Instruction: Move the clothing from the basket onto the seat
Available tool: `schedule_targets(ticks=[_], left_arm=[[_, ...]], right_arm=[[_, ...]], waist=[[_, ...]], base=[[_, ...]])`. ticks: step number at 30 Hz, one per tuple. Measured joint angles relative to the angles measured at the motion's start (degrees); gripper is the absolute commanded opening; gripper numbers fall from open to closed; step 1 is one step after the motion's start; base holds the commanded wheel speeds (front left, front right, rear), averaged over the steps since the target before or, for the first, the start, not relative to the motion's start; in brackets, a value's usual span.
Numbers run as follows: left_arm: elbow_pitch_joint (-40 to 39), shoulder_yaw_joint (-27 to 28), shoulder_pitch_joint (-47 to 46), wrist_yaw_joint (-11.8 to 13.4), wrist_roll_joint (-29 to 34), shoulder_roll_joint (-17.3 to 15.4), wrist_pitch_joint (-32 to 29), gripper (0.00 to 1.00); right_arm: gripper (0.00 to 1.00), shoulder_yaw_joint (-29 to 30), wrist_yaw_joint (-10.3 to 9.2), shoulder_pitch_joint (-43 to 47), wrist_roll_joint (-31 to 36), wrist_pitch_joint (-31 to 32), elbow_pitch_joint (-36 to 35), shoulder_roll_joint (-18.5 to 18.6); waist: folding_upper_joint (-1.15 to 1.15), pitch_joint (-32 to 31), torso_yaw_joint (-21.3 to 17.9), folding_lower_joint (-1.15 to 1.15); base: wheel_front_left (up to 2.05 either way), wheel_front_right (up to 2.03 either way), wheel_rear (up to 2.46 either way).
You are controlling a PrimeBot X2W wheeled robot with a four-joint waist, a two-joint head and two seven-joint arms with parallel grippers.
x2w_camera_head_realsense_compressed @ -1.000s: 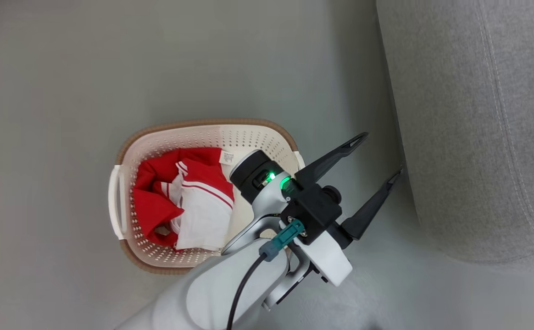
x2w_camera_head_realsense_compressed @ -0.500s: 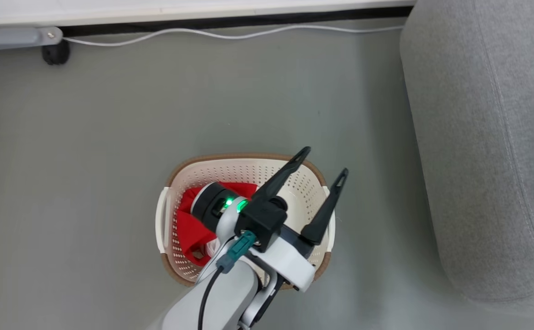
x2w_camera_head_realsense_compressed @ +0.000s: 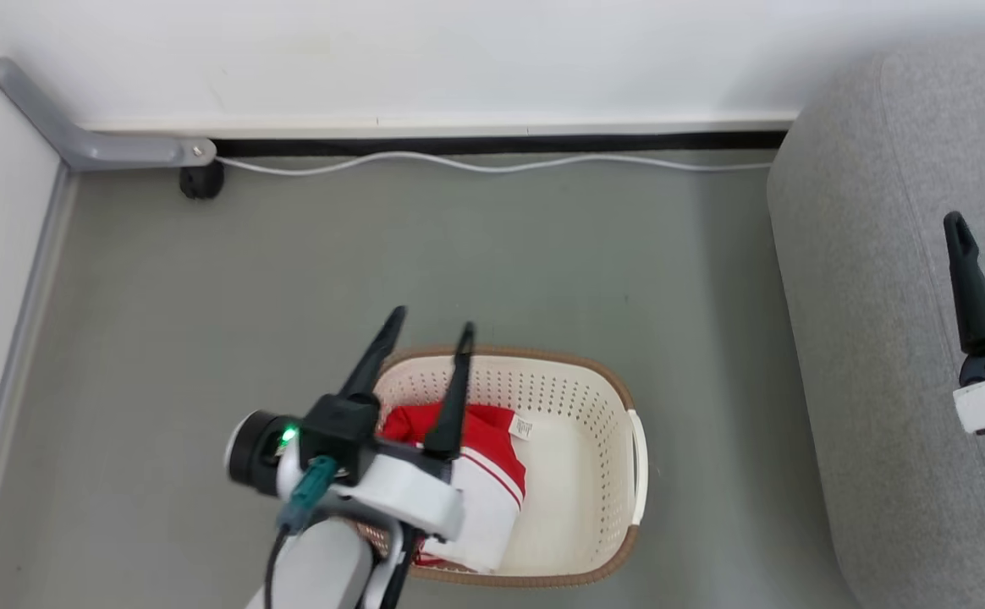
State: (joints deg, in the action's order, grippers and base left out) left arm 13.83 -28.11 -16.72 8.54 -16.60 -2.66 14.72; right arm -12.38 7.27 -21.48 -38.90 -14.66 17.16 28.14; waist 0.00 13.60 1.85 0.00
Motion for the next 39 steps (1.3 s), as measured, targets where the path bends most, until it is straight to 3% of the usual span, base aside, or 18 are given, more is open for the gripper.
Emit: schedule_targets(ticks=[11, 25, 32, 39], left_arm=[[0.5, 13.2, 9.2, 0.0, 4.6, 0.1, 0.0, 1.00], [1.1, 23.4, 17.9, -5.5, 8.0, -0.1, 0.0, 1.00], [-0.2, 25.1, 20.9, -6.1, 7.9, -0.1, -0.1, 1.00], [-1.6, 23.3, 23.1, -5.4, 5.5, 0.0, -0.1, 1.00]], right_arm=[[1.00, 3.8, 0.00, 6.7, 4.6, 0.0, -3.8, -5.9], [1.00, 5.1, 0.00, 17.4, 11.2, 0.0, -6.5, -10.9], [1.00, 4.5, 0.00, 21.2, 12.4, 0.0, -6.6, -12.0], [1.00, 2.6, 0.00, 21.3, 12.8, 0.0, -4.7, -12.0]], waist=[[0.00, -6.0, 1.1, 0.00], [0.00, -12.0, 0.6, 0.00], [0.00, -13.0, -0.2, 0.00], [0.00, -13.2, -0.9, 0.00]], base=[[0.00, 0.00, 0.00], [0.00, 0.00, 0.00], [0.00, 0.00, 0.00], [0.00, 0.00, 0.00]])
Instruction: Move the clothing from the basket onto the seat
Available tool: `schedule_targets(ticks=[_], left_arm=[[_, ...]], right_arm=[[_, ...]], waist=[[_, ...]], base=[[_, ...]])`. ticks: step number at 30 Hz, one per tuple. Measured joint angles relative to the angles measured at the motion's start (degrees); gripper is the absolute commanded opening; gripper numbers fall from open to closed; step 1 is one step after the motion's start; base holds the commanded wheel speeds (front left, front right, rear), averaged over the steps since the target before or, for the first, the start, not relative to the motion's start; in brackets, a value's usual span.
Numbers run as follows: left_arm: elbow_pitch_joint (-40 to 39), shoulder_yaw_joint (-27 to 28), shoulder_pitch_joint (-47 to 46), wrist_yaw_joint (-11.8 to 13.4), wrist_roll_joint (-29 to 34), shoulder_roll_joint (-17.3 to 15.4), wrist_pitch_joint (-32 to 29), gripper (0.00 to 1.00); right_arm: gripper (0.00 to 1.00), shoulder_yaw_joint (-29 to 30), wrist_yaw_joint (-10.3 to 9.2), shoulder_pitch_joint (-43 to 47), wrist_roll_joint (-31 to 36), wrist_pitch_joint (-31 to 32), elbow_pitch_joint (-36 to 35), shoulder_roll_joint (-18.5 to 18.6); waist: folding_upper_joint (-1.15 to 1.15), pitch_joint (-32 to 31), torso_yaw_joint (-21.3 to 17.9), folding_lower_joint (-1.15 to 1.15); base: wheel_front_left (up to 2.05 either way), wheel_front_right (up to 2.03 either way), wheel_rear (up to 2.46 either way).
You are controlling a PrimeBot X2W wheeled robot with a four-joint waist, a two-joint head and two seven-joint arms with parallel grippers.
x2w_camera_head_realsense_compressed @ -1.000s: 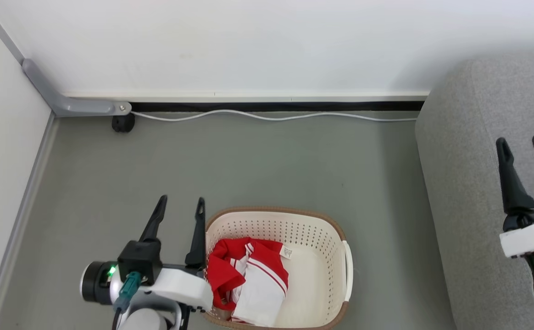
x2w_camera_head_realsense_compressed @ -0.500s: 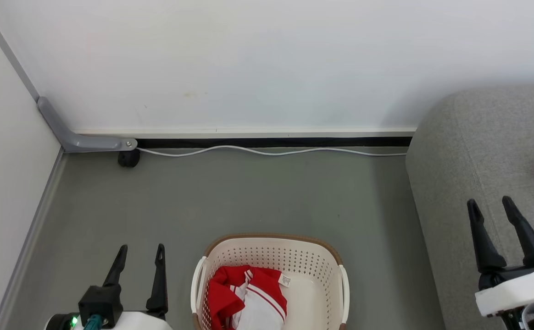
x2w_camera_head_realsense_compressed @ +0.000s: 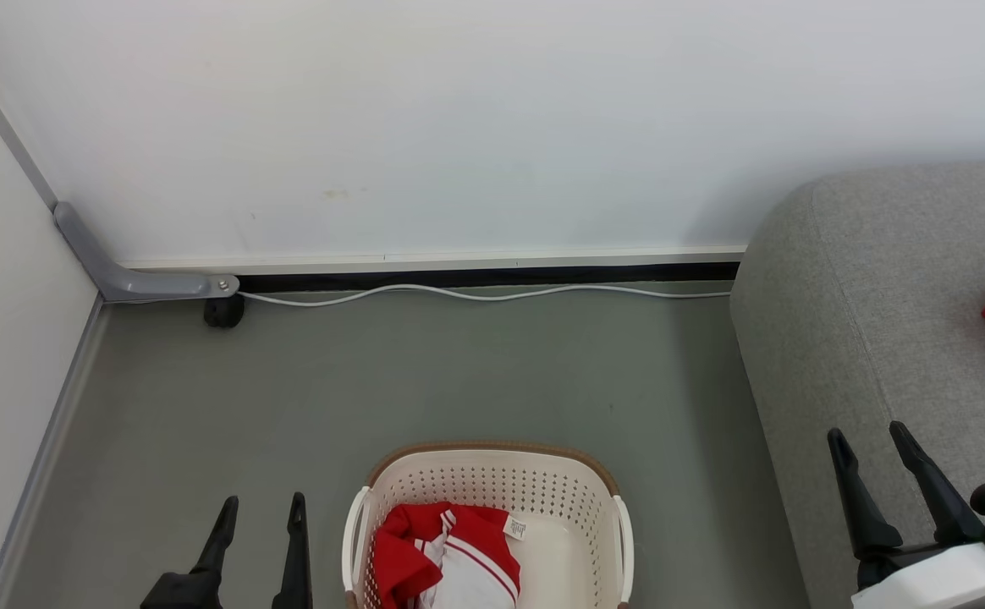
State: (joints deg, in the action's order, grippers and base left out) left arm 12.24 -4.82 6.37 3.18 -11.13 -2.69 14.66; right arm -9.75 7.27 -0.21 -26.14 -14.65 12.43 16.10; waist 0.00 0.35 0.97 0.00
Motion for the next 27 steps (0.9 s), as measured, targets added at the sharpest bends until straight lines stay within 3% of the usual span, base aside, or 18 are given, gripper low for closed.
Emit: schedule_targets(ticks=[19, 27], left_arm=[[-1.0, -3.5, 0.4, 2.0, -2.5, -0.1, 0.0, 1.00], [-0.5, -10.0, -2.1, 6.3, -5.8, -0.1, 0.0, 1.00]], right_arm=[[1.00, 0.3, 0.00, -0.5, 0.0, 0.0, -0.3, 0.2], [1.00, 0.6, 0.00, -3.4, -2.0, 0.0, -3.2, 2.9]], waist=[[0.00, 1.8, 0.0, 0.00], [0.00, 6.9, -0.4, 0.00]], base=[[0.00, 0.00, 0.00], [0.00, 0.00, 0.00]])
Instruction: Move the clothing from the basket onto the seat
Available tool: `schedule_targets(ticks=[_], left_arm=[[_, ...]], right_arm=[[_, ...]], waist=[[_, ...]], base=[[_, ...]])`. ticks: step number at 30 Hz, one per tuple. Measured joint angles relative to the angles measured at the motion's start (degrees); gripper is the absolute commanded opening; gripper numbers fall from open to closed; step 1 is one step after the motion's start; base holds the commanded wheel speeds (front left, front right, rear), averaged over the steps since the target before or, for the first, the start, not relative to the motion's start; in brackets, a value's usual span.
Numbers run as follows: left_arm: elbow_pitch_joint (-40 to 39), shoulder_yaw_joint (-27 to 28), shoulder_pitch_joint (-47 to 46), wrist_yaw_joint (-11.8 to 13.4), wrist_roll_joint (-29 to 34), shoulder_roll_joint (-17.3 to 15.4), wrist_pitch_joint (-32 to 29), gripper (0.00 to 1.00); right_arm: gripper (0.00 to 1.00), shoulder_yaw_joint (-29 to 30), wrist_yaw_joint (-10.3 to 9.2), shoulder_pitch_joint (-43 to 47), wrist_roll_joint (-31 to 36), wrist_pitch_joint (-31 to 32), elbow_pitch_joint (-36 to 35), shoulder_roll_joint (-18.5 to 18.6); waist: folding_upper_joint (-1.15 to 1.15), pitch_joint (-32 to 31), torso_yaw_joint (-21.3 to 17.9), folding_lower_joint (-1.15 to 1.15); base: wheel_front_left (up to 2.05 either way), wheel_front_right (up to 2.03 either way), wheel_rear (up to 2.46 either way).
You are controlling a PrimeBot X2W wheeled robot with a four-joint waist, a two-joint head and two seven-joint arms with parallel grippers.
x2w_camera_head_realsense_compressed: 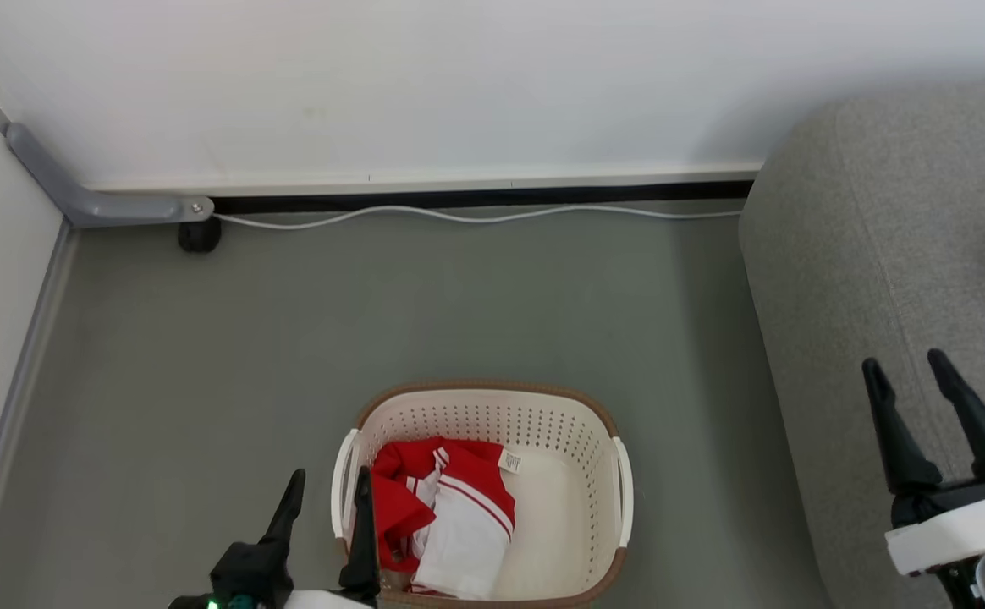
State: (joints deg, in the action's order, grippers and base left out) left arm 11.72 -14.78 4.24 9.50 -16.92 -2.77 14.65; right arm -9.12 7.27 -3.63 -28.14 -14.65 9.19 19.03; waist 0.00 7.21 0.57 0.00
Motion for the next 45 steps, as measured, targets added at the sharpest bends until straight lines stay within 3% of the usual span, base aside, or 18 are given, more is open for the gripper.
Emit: schedule_targets(ticks=[3, 4, 15, 28, 40, 45], left_arm=[[0.1, -2.9, -2.4, 2.2, -1.2, 0.0, 0.0, 1.00], [0.1, -4.9, -4.1, 4.0, -1.8, 0.0, 0.0, 1.00], [4.0, -14.2, -18.4, 9.8, -3.8, 0.1, 0.0, 1.00], [14.6, -19.9, -33.3, 11.5, -7.7, 0.2, 0.0, 1.00], [29.2, -24.9, -45.5, 11.3, -12.2, 0.2, 0.0, 1.00], [36.0, -28.3, -49.4, 11.6, -16.8, 0.3, 0.0, 1.00]], right_arm=[[1.00, 0.5, 0.00, -1.3, -1.2, 0.0, -1.7, 1.7], [1.00, 0.9, 0.00, -2.3, -2.3, 0.0, -3.1, 3.0], [1.00, 3.2, 0.00, -8.3, -7.7, 0.0, -10.2, 9.7], [1.00, 5.2, 0.00, -15.5, -10.7, 0.0, -16.5, 11.8], [1.00, 5.7, 0.00, -20.9, -11.4, 0.0, -21.6, 12.5], [1.00, 5.7, 0.00, -21.5, -11.6, 0.0, -21.7, 12.7]], waist=[[0.00, 2.8, -0.2, 0.00], [0.00, 5.0, -0.3, 0.00], [0.00, 19.3, -0.9, 0.00], [0.00, 33.9, -2.7, 0.00], [0.00, 43.9, -5.5, 0.00], [0.00, 46.4, -6.5, 0.00]], base=[[0.00, 0.00, 0.00], [0.00, 0.00, 0.00], [0.00, 0.00, 0.00], [0.00, 0.00, 0.00], [0.00, 0.00, 0.00], [0.00, 0.00, 0.00]])
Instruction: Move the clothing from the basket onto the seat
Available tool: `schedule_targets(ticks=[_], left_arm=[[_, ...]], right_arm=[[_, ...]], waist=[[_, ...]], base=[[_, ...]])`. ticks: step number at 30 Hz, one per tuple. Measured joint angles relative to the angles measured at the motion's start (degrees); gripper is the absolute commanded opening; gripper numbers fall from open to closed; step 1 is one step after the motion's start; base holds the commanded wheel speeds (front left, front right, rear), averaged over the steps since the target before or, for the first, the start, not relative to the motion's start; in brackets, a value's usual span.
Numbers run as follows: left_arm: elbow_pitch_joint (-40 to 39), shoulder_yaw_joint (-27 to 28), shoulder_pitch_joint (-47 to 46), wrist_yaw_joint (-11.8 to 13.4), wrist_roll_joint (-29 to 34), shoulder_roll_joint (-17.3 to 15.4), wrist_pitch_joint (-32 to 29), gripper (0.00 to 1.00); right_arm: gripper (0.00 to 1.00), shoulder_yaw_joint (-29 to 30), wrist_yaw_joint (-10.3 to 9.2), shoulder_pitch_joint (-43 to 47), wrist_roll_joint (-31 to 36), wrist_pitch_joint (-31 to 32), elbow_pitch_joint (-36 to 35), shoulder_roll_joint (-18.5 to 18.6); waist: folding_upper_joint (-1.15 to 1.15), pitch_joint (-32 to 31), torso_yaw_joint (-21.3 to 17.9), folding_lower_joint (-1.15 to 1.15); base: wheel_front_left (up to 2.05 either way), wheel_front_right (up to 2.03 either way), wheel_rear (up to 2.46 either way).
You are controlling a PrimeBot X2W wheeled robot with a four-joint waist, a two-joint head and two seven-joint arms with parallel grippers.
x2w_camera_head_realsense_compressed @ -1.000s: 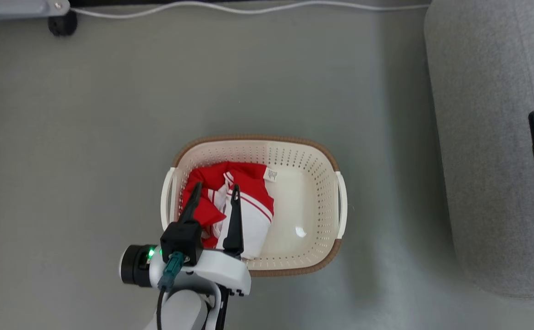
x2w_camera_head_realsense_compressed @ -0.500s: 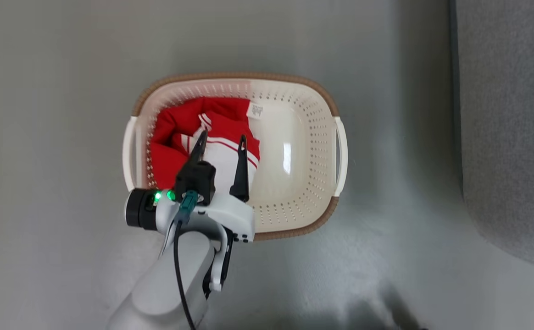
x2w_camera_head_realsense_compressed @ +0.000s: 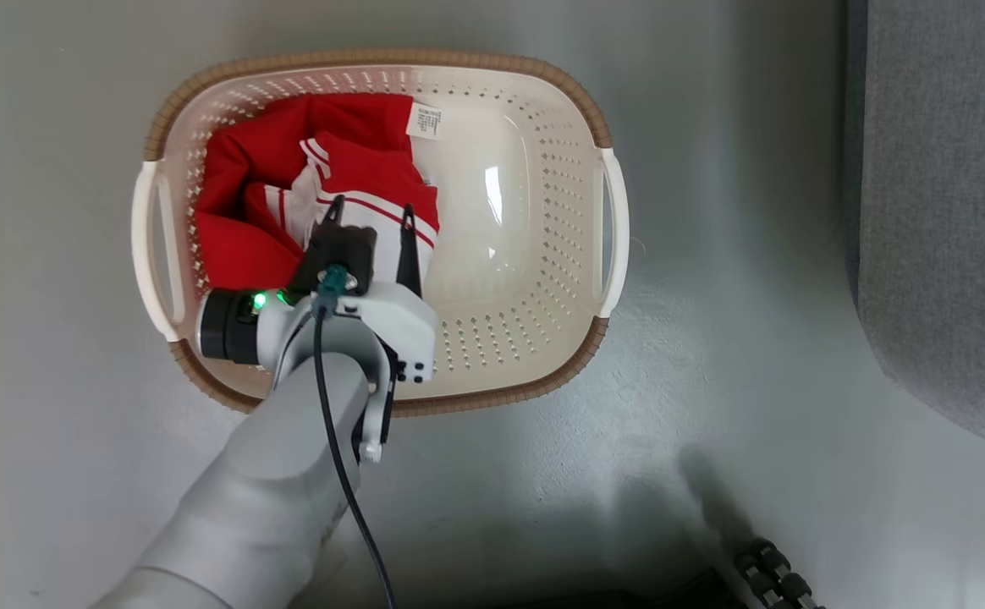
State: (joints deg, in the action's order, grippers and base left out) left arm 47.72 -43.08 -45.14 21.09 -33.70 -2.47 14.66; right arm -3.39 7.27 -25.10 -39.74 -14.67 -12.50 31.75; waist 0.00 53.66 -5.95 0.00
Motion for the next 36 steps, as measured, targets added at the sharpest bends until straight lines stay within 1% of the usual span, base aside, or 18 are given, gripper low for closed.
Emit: schedule_targets(ticks=[4, 7, 11, 14, 16, 25, 30, 31, 32, 36], left_arm=[[4.1, -2.6, -3.4, 0.2, -3.4, -0.1, 0.0, 1.00], [6.8, -5.4, -5.7, 1.5, -5.8, 0.0, 0.0, 1.00], [10.5, -9.0, -8.7, 4.6, -8.7, 0.0, 0.0, 1.00], [12.6, -11.1, -11.3, 7.7, -9.6, 0.0, 0.0, 1.00], [13.6, -12.1, -12.8, 8.8, -10.5, 0.0, -0.1, 1.00], [16.0, -17.5, -15.5, 8.7, -14.1, -0.1, -4.7, 1.00], [15.9, -18.3, -16.2, 5.0, -17.7, -0.1, -5.4, 1.00], [15.8, -18.7, -16.2, 4.7, -18.6, -0.1, -5.6, 0.47], [15.6, -19.2, -16.1, 4.0, -19.3, -0.1, -5.7, 0.00], [14.6, -20.5, -15.7, 3.2, -20.9, -0.1, -6.2, 0.00]], right_arm=[[1.00, 0.1, 0.00, -0.3, -0.1, 0.0, -0.1, 0.0], [1.00, 0.1, 0.00, -0.5, -0.1, 0.0, -0.2, 0.0], [1.00, 0.0, 0.00, -0.8, -0.1, 0.0, -0.3, -0.1], [1.00, 0.1, 0.00, -1.5, -0.2, 0.0, -0.4, -0.3], [1.00, 0.1, 0.00, -1.5, -0.6, 0.0, -0.4, -0.5], [1.00, 0.0, 0.00, -2.0, -0.8, 0.0, -0.5, -0.9], [1.00, 0.0, 0.00, -2.6, -1.1, 0.0, -0.4, -0.9], [1.00, 0.0, 0.00, -2.6, -1.1, 0.0, -0.3, -0.9], [1.00, 0.0, 0.00, -2.6, -1.1, 0.0, -0.2, -1.0], [1.00, 0.2, 0.00, -2.6, -1.1, 0.0, 0.0, -1.2]], waist=[[0.00, 1.5, -0.7, 0.00], [0.00, 2.2, -1.2, 0.00], [0.00, 3.3, -1.8, 0.00], [0.00, 4.2, -2.1, 0.00], [0.00, 4.7, -2.2, 0.00], [0.00, 6.2, -2.6, 0.00], [0.00, 6.4, -2.7, 0.00], [0.00, 6.3, -2.7, 0.00], [0.00, 6.1, -2.7, 0.00], [0.00, 5.1, -2.6, 0.00]], base=[[0.00, 0.00, 0.00], [0.00, 0.00, 0.00], [0.00, 0.00, 0.00], [0.00, 0.00, 0.00], [0.00, 0.00, 0.00], [0.00, 0.00, 0.00], [0.00, 0.00, 0.00], [0.00, 0.00, 0.00], [0.00, 0.00, 0.00], [0.00, 0.00, 0.00]])
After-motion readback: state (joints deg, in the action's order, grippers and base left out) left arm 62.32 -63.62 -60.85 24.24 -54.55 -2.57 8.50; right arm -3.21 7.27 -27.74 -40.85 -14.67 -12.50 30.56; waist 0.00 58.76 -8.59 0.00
